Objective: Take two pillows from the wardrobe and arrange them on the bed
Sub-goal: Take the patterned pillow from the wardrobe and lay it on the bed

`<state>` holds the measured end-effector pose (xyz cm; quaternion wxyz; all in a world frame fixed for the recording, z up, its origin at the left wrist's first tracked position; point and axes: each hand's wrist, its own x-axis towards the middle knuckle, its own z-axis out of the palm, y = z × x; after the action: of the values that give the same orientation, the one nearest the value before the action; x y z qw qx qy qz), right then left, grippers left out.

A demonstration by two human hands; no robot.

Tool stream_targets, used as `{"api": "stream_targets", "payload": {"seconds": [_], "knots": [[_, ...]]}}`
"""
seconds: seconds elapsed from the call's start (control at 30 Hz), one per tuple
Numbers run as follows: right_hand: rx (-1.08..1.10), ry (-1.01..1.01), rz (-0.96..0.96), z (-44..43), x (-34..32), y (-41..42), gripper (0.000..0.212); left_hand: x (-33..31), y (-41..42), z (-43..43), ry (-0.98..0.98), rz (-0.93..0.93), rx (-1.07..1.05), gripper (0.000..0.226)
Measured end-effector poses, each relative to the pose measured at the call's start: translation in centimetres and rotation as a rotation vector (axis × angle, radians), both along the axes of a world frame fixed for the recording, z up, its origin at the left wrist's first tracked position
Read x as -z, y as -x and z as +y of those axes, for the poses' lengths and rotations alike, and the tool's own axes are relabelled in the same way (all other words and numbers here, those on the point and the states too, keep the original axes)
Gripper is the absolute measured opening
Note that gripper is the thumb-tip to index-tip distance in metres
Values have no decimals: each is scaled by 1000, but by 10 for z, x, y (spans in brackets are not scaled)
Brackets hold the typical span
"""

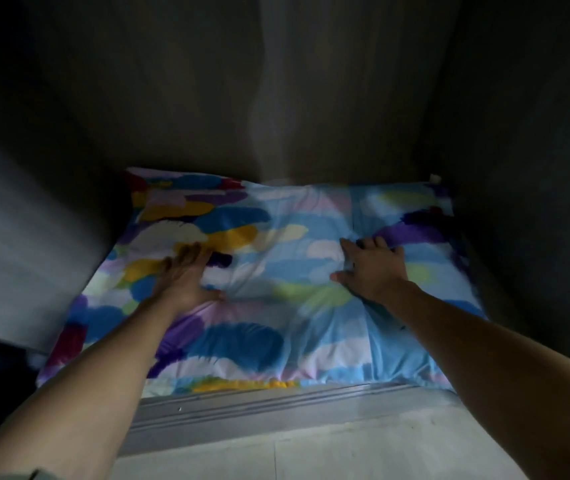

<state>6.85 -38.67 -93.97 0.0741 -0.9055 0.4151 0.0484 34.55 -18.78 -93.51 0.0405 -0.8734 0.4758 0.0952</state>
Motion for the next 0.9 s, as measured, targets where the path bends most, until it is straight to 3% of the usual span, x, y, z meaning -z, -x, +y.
{"api": "stream_targets", "payload": {"seconds": [0.1, 0.2, 0.3, 0.47, 0.7, 0.9], "knots": [[-8, 134, -159, 10, 8, -4, 35, 4, 1, 3, 99, -89, 24, 56], [-18, 102, -191, 18, 6, -8, 25, 4, 16, 4, 236, -93, -58, 16], [11, 58, -265, 24, 3, -2, 27, 3, 32, 7, 332, -97, -105, 11], [-4, 158, -317, 38, -1, 16, 24, -9, 50, 28, 468, -128, -41, 7], [-1, 135, -377, 43, -26, 43, 18, -24, 88, 54, 519, -95, 17, 15], [9, 72, -334, 66, -96, 74, 17, -93, 126, 82, 453, -37, -65, 9]]}}
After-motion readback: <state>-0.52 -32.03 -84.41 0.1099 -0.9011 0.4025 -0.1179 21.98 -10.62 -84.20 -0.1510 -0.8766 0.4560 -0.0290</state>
